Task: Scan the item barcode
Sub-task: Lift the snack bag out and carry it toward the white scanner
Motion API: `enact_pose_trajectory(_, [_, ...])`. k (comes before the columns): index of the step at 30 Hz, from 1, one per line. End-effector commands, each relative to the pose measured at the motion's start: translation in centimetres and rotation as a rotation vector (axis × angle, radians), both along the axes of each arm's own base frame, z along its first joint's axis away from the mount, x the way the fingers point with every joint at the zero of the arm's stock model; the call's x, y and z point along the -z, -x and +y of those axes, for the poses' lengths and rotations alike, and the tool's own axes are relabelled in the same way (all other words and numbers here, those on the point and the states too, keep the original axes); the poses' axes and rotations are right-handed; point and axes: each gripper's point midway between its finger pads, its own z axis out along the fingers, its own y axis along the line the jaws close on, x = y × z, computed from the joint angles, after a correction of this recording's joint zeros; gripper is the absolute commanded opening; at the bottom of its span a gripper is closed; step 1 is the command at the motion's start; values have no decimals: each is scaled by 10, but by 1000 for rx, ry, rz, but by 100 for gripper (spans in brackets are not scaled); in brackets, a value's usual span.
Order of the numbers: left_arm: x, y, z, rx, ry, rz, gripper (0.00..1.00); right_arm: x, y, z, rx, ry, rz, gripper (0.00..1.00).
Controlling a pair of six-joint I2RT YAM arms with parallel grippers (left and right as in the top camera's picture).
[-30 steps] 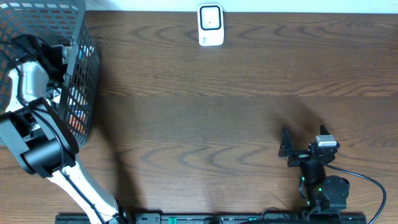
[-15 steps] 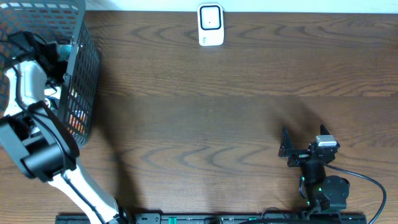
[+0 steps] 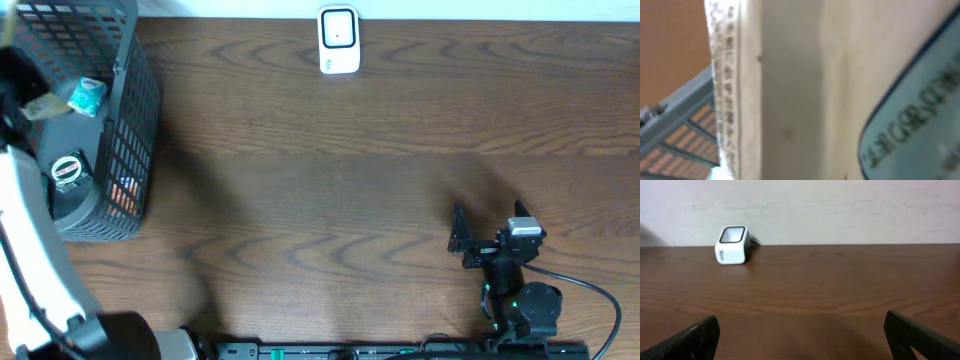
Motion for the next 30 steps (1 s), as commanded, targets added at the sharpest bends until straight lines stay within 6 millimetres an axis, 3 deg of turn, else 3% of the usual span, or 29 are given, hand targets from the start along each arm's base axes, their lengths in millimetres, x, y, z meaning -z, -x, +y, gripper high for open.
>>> enact_pose_trajectory(1, [-39, 3, -34, -3, 273, -225, 8, 0, 0, -5, 20, -4, -1, 99])
enact_pose_trajectory(6, [-59, -2, -91, 202, 444, -289, 7, 0, 0, -5, 20, -4, -1, 99])
enact_pose_trajectory(9, [-51, -5, -116, 255, 478, -247, 7, 0, 0, -5, 20, -4, -1, 99])
enact_pose_trajectory(11, [-42, -8, -146, 313, 508, -192, 7, 0, 0, -5, 20, -3, -1, 99])
enact_pose_trajectory(21, [-37, -15, -260, 581, 534, -110, 7, 0, 0, -5, 20, -4, -1, 99])
enact_pose_trajectory(25, [-22, -18, -303, 669, 548, -48, 7, 0, 0, -5, 20, -4, -1, 99])
enact_pose_trajectory(30, [21, -33, -345, 673, 521, 71, 7, 0, 0, -5, 20, -3, -1, 99])
